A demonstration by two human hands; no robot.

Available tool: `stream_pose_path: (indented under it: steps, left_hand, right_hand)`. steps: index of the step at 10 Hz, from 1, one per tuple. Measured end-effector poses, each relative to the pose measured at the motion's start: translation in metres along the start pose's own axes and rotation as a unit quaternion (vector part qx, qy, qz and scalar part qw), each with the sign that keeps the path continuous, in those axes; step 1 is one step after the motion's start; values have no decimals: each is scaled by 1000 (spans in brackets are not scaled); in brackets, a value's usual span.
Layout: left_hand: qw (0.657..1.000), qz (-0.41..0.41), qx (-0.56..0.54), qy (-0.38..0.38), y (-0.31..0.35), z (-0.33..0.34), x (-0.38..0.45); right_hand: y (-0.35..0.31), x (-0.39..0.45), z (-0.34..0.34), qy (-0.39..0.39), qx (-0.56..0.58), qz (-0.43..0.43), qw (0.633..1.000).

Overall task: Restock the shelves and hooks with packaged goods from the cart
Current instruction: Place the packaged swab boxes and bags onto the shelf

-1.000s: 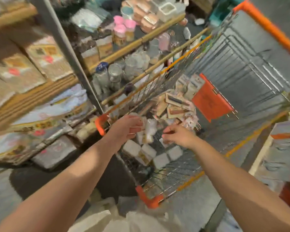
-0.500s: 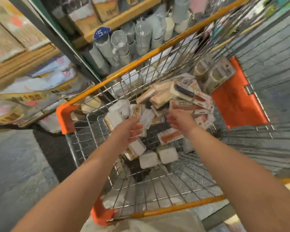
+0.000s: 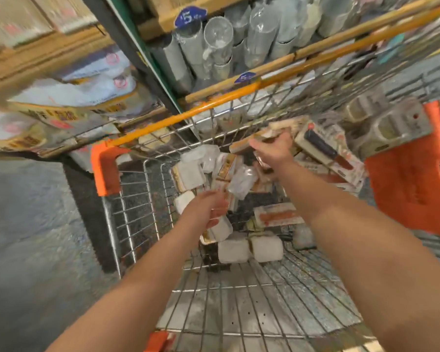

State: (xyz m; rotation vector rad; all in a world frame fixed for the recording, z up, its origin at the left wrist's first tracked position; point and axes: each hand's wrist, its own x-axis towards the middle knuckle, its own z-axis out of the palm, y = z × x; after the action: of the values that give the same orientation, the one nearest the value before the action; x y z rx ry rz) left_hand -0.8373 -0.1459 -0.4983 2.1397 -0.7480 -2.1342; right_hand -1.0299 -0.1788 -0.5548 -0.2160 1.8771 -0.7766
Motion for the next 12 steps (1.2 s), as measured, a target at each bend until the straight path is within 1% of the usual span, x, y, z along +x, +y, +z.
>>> stream_pose_path:
  steps: [1, 2, 3, 4, 5, 6, 7, 8, 9, 10, 11, 12]
  left_hand:
    - [1000, 2, -9, -6, -7, -4, 4]
    - [1000, 14, -10, -12, -9, -6, 6]
    - [1000, 25, -7, -14, -8, -8, 6]
    - [1000, 28, -2, -13, -8, -10, 5]
    - [1000, 26, -5, -9, -9, -10, 5]
    - [1000, 20, -9, -9, -12, -10, 4]
    - [999, 33, -10, -5, -11, -11, 0]
    - [997, 70, -16, 18, -2, -12, -10]
    - [989, 132, 11, 73, 7, -15, -17]
    - [977, 195, 62, 63, 25, -9, -31]
    - [970, 169, 170, -38, 38, 2, -34]
    - [955, 81, 248, -139, 29, 12, -31]
  right_hand:
    - [-3, 38, -13, -4, -41, 17, 999]
    - [-7, 46, -13, -42, -103, 51, 992]
    - [-13, 49, -16, -55, -162, 56, 984]
    - [-5, 58, -17, -52, -241, 6, 969]
    - [-4, 51, -21, -54, -358, -43, 931]
    - [4, 42, -18, -60, -370, -92, 922]
    - [10, 24, -13, -75, -398, -143, 903]
    - [6, -1, -20, -68, -341, -151, 925]
    - [-3, -32, -40, -77, -280, -190, 938]
    - [-11, -62, -62, -166, -212, -147, 952]
    - [-9, -83, -74, -226, -183, -105, 951]
    - [15, -93, -75, -267, -111, -53, 956]
